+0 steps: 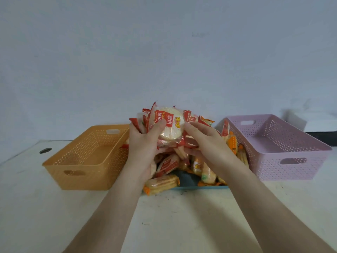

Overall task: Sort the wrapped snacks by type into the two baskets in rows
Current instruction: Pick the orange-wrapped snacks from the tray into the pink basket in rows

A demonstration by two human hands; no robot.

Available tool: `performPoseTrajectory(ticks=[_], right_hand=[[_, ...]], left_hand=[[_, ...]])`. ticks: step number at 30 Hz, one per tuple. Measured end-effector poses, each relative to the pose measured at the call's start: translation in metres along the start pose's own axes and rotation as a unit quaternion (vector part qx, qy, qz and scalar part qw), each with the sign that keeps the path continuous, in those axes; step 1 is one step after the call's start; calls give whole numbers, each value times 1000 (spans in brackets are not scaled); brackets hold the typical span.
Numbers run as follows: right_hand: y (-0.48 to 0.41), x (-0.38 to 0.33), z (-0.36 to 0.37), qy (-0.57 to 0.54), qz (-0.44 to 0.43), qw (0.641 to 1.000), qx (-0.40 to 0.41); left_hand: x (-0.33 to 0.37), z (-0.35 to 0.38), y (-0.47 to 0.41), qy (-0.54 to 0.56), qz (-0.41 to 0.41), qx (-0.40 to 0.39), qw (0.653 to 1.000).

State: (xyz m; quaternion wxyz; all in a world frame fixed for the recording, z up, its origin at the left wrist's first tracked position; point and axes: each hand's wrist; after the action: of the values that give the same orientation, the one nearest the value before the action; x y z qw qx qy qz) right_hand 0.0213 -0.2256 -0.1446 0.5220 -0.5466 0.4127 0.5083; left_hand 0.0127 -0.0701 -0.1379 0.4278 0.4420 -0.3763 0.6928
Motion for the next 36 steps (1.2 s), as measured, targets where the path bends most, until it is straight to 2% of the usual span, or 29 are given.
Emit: performPoseTrajectory(ticks=[2, 4, 5, 7, 9, 11, 12, 14, 15, 16, 19, 20, 21, 22, 23, 24, 25, 26, 28, 29, 33, 36], right_hand=[[0, 0, 4, 46, -17, 999, 4], [-2, 3, 11, 175, -68, 982, -12], [-2, 5, 12, 263, -84, 961, -31], [-8, 13, 19, 440, -79, 891, -79], [-13, 21, 32, 539, -47, 835, -100], [-15, 31, 41, 559, -65, 822, -83], [-15, 35, 45, 556, -80, 825, -66], [-14, 40, 50, 551, -119, 826, -20], [-14, 41, 52, 555, -136, 821, 3], [-13, 43, 53, 561, -149, 814, 22], [-12, 47, 52, 575, -140, 805, 40], [-13, 45, 50, 576, -128, 807, 33], [-14, 41, 47, 570, -114, 813, 20], [-15, 35, 41, 555, -96, 826, 3], [-16, 27, 37, 533, -80, 842, -15], [-16, 20, 32, 516, -65, 853, -29], [-15, 14, 27, 514, -54, 855, -43], [-14, 11, 22, 523, -44, 850, -57], [-12, 12, 15, 535, -16, 841, -80], [-11, 15, 15, 523, 1, 847, -90], [-11, 36, 30, 361, 32, 930, -62], [-15, 53, 39, 274, 21, 961, 0]], left_hand=[[6, -7, -4, -26, 36, 9, 999], [14, -15, -7, -74, 98, 29, 992], [18, -17, -8, -114, 140, 49, 982], [30, -31, -11, -211, 228, 104, 945], [43, -54, -15, -289, 284, 160, 900], [42, -80, -27, -375, 310, 201, 850], [38, -94, -36, -454, 295, 201, 816], [27, -110, -50, -603, 170, 140, 766], [22, -112, -52, -644, 109, 109, 750], [19, -110, -52, -656, 95, 95, 743], [25, -85, -42, -588, 263, 77, 761], [28, -75, -37, -570, 266, 27, 777], [30, -67, -33, -575, 228, -49, 784], [26, -59, -30, -607, 159, -137, 767], [20, -56, -28, -647, 97, -208, 727], [11, -53, -28, -684, 58, -246, 684], [0, -53, -31, -709, 41, -247, 659], [-9, -54, -33, -717, 31, -226, 659], [-22, -57, -38, -689, 19, -180, 702], [-25, -58, -39, -673, 15, -169, 720], [-33, -62, -38, -622, -9, -150, 769], [-34, -64, -37, -569, 19, -132, 811]])
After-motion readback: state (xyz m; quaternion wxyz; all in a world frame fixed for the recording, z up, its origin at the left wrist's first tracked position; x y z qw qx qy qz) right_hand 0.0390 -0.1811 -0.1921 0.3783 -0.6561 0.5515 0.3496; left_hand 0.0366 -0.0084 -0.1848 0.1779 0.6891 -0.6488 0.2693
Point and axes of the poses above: each hand's wrist, its own y-axis away from the middle knuckle, its own z-axis out of the palm, x = y × z, and after that the axes turned 5 degrees about x, right-handed
